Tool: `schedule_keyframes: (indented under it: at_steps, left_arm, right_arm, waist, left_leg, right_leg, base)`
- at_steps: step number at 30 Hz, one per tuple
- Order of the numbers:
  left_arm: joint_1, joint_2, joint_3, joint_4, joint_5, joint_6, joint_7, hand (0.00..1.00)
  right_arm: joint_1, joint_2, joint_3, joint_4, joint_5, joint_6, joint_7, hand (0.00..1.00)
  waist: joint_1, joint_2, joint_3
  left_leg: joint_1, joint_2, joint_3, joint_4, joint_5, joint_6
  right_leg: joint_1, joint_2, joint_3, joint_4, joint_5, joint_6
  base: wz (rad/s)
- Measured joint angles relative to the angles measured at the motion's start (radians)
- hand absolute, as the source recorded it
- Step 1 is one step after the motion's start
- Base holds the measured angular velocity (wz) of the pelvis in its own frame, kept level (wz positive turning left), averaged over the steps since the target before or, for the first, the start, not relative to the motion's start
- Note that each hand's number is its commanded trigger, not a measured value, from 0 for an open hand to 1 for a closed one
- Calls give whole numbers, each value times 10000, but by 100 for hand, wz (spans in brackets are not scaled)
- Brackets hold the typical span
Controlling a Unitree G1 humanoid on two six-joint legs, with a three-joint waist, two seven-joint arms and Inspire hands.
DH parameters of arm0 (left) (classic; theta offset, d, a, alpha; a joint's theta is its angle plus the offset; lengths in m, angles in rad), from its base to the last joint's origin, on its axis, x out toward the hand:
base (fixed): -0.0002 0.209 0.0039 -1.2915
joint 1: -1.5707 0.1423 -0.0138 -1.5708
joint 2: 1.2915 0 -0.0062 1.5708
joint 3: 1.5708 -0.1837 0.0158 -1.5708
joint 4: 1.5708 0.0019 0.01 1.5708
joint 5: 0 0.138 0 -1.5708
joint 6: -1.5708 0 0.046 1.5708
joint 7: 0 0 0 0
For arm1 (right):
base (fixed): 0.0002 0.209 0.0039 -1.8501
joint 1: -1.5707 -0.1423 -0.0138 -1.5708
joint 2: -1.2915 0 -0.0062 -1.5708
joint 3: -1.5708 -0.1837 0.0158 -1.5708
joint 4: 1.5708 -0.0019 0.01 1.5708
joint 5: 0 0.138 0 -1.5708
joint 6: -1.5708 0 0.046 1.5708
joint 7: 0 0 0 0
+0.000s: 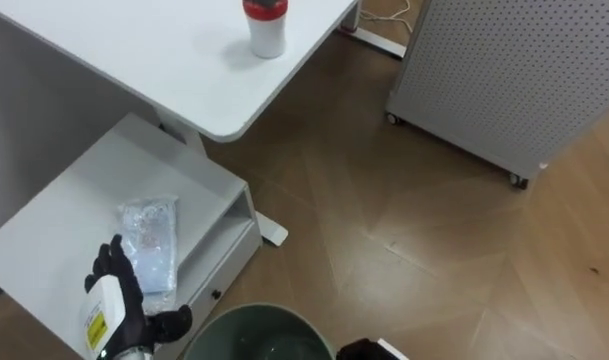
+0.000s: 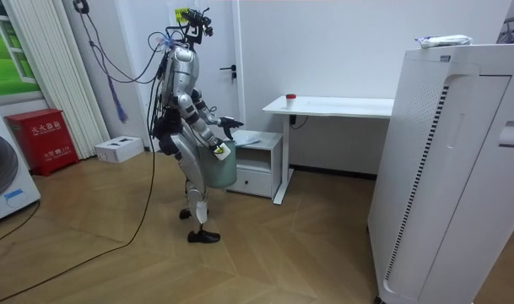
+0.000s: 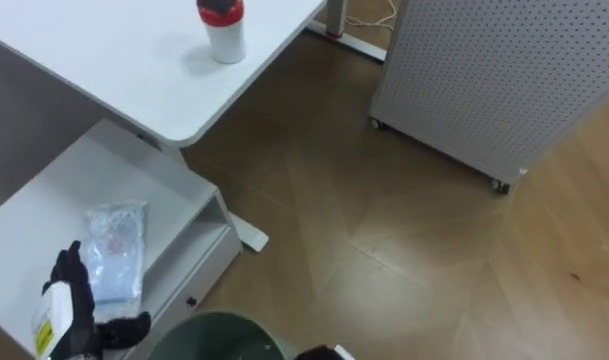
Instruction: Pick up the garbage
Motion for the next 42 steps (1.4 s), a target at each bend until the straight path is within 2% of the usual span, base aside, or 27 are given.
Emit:
schedule_keyframes:
  at_steps: [10,16,24,29,35,42]
  left_arm:
    - [-212,8,-49,139,7,95,13,0]
    - [-658,16,-302,566,29,271,177,0]
    - [-721,26,-427,740,82,719,659,0]
    - [-1015,131,-512,788,322,1132,665,0]
    - [-1499,456,-806,785,906,1304,673,0]
    - [-1769,471,-927,706,1285,1576,848,0]
  right_arm:
    - [-219,-140,-31,0,37,80,-94,100]
    - [-368,-166,-18,1,542,150,-310,100]
    - [-420,-182,19,1,1354,334,-624,100]
    - [-638,-201,100,-27,1470,528,-811,100]
    - [-1011,-221,404,27,1868,535,-947,100]
    - [-1443,-256,404,351,1993,674,-952,100]
  waist:
    - [-106,98,65]
    - [-129,143,92]
    - [-192,157,100]
    - [-174,164,103]
    - [-244,218,136]
    - [-247,250,156]
  left_leg:
    - [-680,2,-23,400,-12,-20]
    - [-1261,-15,-61,913,-75,19]
    - [-2069,-53,-60,1547,-168,97]
    - [-2497,-63,-52,1710,-168,103]
    - [-2908,-74,-136,1858,-167,100]
    - [-3414,-99,-141,2112,-179,99]
  right_leg:
    - [-693,-61,18,460,-5,-40]
    - [-1106,-179,-127,740,-26,-121]
    - [-1830,-293,-119,1163,-36,-134]
    - [-2262,-320,-90,1322,-13,-156]
    - [-2602,-326,-109,1419,-14,-160]
    - [-3122,-380,-104,1727,-52,-192]
  base:
    - [1]
    - [2]
    - [0]
    - [0]
    - [2]
    - [1]
